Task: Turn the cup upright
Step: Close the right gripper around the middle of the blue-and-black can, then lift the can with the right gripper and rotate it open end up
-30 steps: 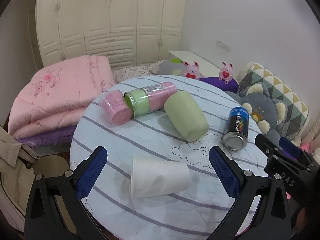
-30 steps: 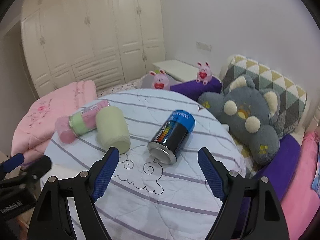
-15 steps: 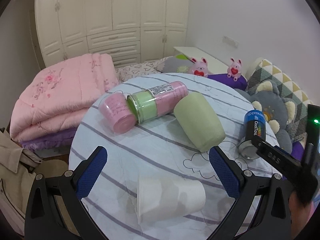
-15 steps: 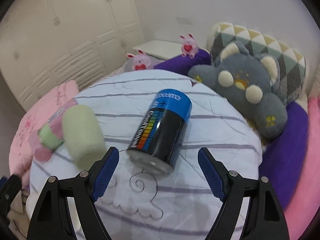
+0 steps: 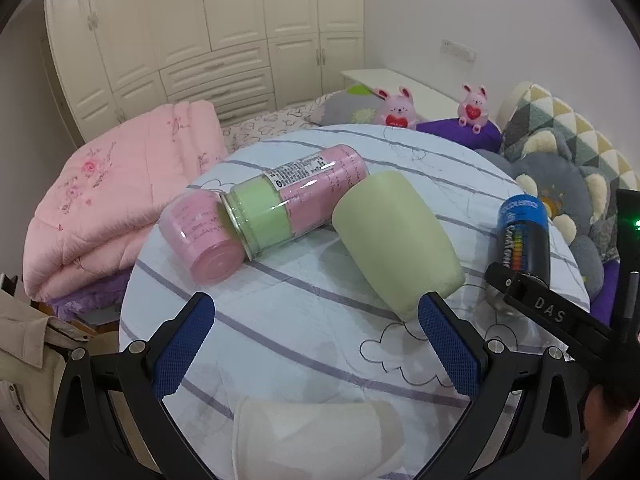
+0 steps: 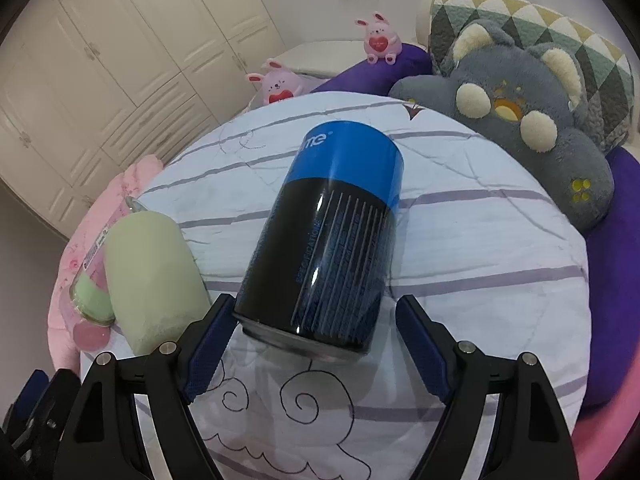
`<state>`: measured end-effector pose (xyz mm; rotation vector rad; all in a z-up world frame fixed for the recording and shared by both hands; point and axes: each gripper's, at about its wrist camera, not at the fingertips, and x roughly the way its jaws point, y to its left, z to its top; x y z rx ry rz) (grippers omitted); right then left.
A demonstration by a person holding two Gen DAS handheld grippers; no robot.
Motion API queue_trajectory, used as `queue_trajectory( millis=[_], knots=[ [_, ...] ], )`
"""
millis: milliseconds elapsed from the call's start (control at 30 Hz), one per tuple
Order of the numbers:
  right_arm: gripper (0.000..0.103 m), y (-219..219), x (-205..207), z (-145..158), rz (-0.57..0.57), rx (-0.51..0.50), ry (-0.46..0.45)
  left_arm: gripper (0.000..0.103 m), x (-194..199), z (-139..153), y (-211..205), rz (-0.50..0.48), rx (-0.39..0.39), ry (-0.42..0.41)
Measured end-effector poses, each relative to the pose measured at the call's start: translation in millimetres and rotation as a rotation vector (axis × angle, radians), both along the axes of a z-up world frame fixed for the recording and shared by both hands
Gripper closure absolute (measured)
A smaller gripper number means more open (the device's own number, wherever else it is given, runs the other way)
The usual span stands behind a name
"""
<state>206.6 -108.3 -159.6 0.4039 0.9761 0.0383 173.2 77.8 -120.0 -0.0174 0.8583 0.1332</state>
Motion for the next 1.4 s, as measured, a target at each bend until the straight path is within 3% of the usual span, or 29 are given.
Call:
queue_trajectory(
  millis=[400, 800, 1000, 1400],
  knots=[
    [0.021, -14.4, 17.4, -9.8, -0.012, 0.065, 0.0, 0.0, 20.0, 5.6, -26.6, -0.064, 0.033, 0.0],
    [0.025, -22.8, 17.8, -10.9, 0.087, 0.112, -0.007, 0.0, 18.7, 11.0, -37.6, -0.069, 0.05, 0.006],
    [0.025, -23.2, 0.9, -7.8, 0.141, 0.123, 0.005, 0.0, 3.4, 20.3, -40.4, -0.079, 0.039, 0.004],
    [0.025, 1.2, -72.9, -5.3, 0.312, 0.108, 0.023, 0.0, -51.5, 26.4, -39.8, -0.095, 0.012, 0.06]
  ],
)
